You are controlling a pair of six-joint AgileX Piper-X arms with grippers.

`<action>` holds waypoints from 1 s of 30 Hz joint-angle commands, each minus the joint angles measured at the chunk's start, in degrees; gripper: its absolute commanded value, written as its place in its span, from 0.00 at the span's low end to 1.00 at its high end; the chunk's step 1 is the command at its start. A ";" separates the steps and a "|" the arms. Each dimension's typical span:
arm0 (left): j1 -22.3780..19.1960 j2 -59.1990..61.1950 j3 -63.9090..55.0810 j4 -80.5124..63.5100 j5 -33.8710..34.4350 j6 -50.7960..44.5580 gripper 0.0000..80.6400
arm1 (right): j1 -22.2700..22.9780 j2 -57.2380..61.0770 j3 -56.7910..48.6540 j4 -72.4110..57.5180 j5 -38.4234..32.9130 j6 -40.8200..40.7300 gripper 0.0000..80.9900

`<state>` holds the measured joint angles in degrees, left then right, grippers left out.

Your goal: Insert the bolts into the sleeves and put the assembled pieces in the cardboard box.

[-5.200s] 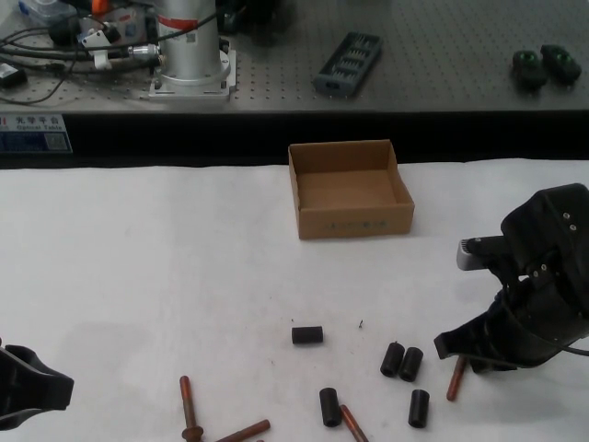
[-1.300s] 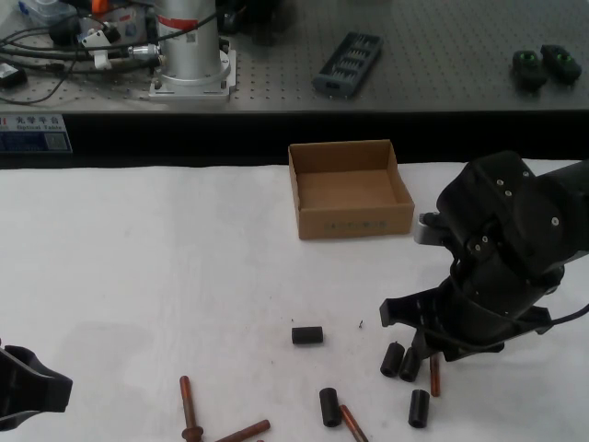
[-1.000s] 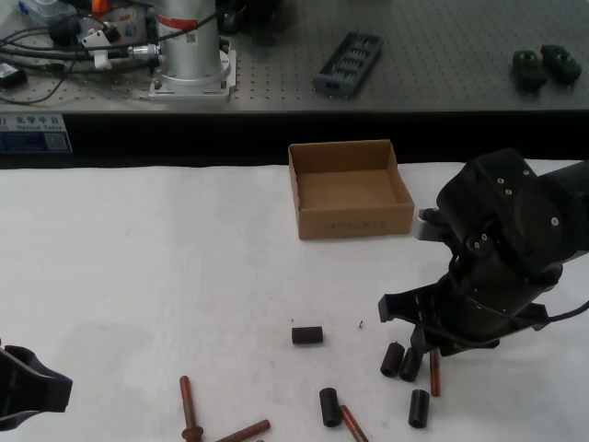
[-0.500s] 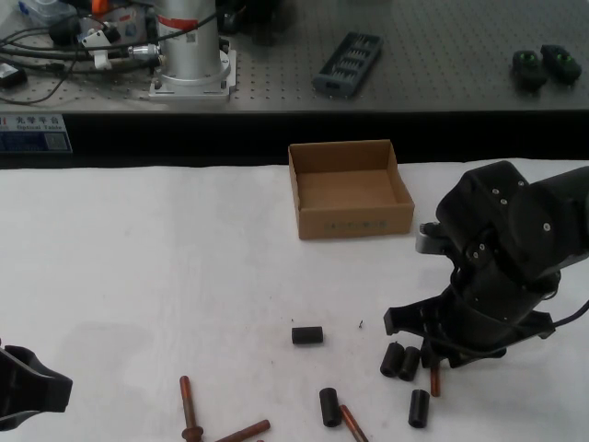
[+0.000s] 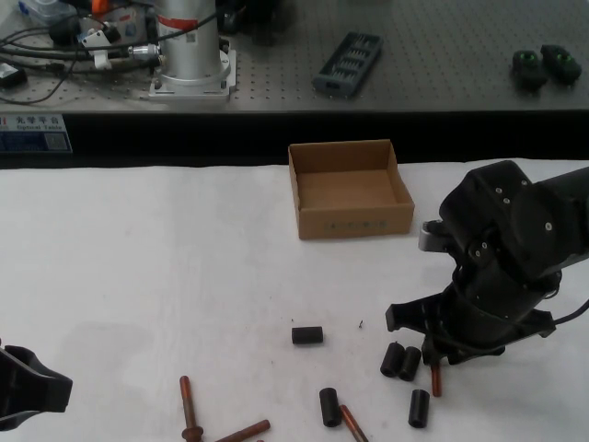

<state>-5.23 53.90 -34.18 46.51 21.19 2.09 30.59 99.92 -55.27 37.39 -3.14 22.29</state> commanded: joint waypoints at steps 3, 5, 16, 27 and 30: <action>-0.07 0.17 -0.34 0.14 -0.33 0.87 0.29 | 0.27 0.72 -0.35 -0.49 -0.18 1.20 0.27; -0.07 0.17 -0.34 0.14 -0.33 0.87 0.29 | 0.65 1.48 -0.35 -0.22 -0.18 1.25 0.27; -0.07 0.17 -0.34 0.22 -0.33 0.87 0.29 | 2.78 3.88 -0.35 0.93 -0.36 2.48 0.27; -0.07 0.17 -0.34 0.22 -0.33 0.87 0.29 | 2.73 3.88 -0.35 5.45 4.30 -1.60 0.27; -0.07 0.17 -0.34 0.22 -0.33 0.87 0.29 | 2.73 3.88 -0.35 6.69 5.43 -3.06 0.27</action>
<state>-5.23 53.90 -34.18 46.51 21.19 2.09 33.22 102.31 -56.35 40.14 1.98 20.34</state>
